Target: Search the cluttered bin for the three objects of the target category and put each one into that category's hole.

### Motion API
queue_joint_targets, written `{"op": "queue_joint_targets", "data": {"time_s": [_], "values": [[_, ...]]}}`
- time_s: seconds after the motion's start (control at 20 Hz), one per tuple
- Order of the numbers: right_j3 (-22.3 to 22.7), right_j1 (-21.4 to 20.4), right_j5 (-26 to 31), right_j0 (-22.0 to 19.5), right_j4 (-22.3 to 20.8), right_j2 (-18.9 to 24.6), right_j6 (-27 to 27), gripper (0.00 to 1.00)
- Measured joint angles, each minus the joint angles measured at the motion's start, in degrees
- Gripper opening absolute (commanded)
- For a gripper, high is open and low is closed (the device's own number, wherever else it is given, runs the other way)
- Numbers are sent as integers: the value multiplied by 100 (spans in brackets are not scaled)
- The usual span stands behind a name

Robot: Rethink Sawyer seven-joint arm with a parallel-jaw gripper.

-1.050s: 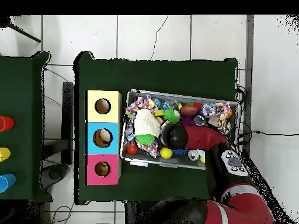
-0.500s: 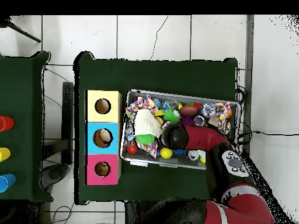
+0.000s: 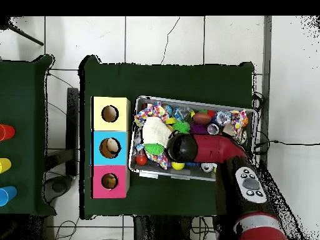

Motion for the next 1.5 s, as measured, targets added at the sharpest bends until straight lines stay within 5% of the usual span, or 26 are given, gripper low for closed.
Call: {"op": "queue_joint_targets", "data": {"time_s": [0.25,1.15,1.5], "values": [[80,-594,659,40,75,-3,0,0],[121,-1317,723,352,25,-190,0,0],[303,-1688,1319,94,541,-103,0,0]]}}
